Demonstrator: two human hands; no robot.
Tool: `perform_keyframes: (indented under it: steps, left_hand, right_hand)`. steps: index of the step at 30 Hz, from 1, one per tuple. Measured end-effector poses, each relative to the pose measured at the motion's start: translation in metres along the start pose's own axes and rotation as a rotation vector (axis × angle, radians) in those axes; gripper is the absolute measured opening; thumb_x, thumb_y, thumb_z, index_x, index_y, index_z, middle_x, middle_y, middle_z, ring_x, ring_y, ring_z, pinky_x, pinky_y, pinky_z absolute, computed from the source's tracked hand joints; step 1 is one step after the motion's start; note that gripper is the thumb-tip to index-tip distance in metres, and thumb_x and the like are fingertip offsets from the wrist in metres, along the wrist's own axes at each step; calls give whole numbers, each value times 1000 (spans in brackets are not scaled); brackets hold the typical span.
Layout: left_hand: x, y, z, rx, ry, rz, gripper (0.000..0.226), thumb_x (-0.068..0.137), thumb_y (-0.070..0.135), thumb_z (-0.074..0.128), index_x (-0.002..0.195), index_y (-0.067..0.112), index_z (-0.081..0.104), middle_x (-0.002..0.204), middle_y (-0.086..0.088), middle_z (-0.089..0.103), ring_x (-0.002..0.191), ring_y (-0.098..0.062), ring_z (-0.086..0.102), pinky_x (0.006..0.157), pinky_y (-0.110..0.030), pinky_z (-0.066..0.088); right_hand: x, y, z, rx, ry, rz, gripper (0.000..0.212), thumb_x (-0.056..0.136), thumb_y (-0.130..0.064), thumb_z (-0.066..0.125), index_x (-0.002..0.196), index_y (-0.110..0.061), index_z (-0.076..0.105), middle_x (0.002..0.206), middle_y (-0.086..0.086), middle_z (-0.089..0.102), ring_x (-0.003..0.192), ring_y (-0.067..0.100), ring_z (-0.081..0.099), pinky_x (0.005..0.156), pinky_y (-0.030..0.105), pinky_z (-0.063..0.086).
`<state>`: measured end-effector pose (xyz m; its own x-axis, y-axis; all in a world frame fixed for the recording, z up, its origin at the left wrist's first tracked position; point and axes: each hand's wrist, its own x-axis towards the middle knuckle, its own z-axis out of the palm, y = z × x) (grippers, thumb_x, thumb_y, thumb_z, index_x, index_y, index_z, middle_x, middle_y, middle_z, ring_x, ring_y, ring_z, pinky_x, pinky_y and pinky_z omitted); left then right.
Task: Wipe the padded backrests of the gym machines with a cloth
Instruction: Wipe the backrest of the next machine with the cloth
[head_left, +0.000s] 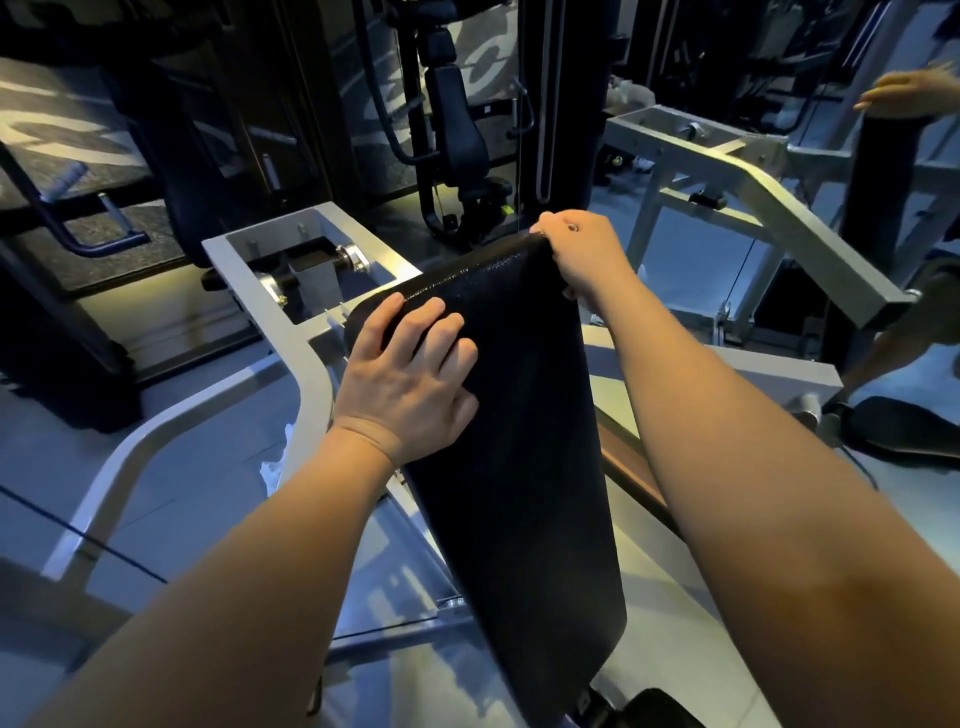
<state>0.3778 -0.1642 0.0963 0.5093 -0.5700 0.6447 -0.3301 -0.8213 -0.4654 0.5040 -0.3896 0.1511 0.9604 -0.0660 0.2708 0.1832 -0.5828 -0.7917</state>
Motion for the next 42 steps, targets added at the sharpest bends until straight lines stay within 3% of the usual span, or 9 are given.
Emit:
perform_keyframes:
  steps: [7,16,20,21,24,29,32,36,42]
  left_hand:
    - [-1,1,5,23,62,11,34,89,36,44,104,11,63,123,-10,65,127,-35,53,115,-55,33]
    - [-1,3,4,42,75,3,33,89,36,42,100,12,62,120,-8,64,126,-34,54,115,-54,32]
    - [-1,3,6,44,99,12,31,87,35,45,101,13,62,118,-8,64,125,-34,55,115,-54,32]
    - [-1,3,7,43,98,13,31,87,35,45,101,13,62,119,-8,64,125,-34,55,115,-54,32]
    - [-1,2,6,37,95,7,32,88,35,44,101,12,62,119,-8,64,126,-34,54,115,-54,32]
    - [-2,3,6,38,100,13,33,89,35,43,102,12,62,119,-8,64,125,-34,55,115,-54,32]
    - [-2,2,6,44,97,15,32,89,36,44,102,12,62,119,-8,64,125,-33,53,115,-53,32]
    - [-2,2,6,54,93,7,33,89,35,43,103,12,62,119,-8,64,125,-33,54,115,-53,32]
    - [-2,3,5,63,83,9,33,89,36,42,103,12,61,120,-8,64,125,-34,53,115,-53,31]
  right_hand:
    - [-76,89,28,87,-167,471,19,89,-24,52,72,-20,46,63,3,40,54,19,40,46,30,27]
    - [-49,33,8,299,44,272,34,105,-24,45,73,-27,56,69,-12,55,50,-5,53,51,7,41]
    - [-91,105,33,249,-42,526,33,106,-21,43,75,-25,54,80,-2,61,78,15,60,69,17,46]
    - [-99,115,37,226,-89,619,31,105,-13,45,75,-18,52,76,5,63,80,20,62,63,14,45]
    - [-99,114,42,118,-160,776,37,97,2,43,61,-7,44,41,5,50,48,21,53,41,23,38]
    - [-56,71,26,359,55,496,34,95,-18,50,62,-22,44,58,-3,45,55,17,43,52,33,36]
    - [-64,72,22,300,51,408,32,101,-24,45,71,-25,53,69,-6,53,59,8,49,55,20,43]
    - [-117,146,42,265,-93,625,26,89,-26,50,81,-8,66,72,13,57,62,26,50,55,35,44]
    - [-142,177,45,180,-148,798,32,97,-17,46,76,1,63,64,21,54,51,28,51,48,31,37]
